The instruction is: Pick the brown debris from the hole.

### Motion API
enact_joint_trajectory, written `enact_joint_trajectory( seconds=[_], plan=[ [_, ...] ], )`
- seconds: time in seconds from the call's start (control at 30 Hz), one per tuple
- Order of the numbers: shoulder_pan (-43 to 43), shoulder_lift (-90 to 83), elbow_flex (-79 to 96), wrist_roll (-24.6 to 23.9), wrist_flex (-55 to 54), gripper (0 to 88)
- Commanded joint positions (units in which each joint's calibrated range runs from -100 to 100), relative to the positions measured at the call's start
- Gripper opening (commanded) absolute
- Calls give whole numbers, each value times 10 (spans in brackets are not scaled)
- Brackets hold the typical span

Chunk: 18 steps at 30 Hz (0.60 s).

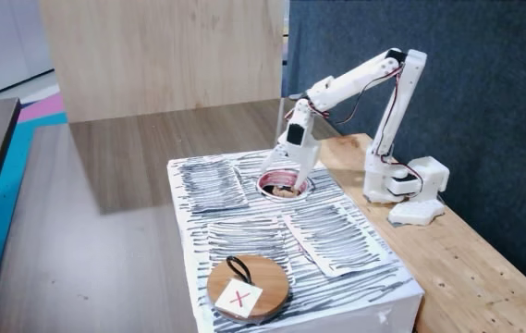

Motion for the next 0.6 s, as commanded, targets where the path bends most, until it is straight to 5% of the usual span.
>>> enact_joint_trajectory(
  seconds=[0.0, 0.57],
  plan=[
    [-2, -4, -1, -1, -4, 356],
    [3, 171, -113, -4, -2, 356]
  ],
)
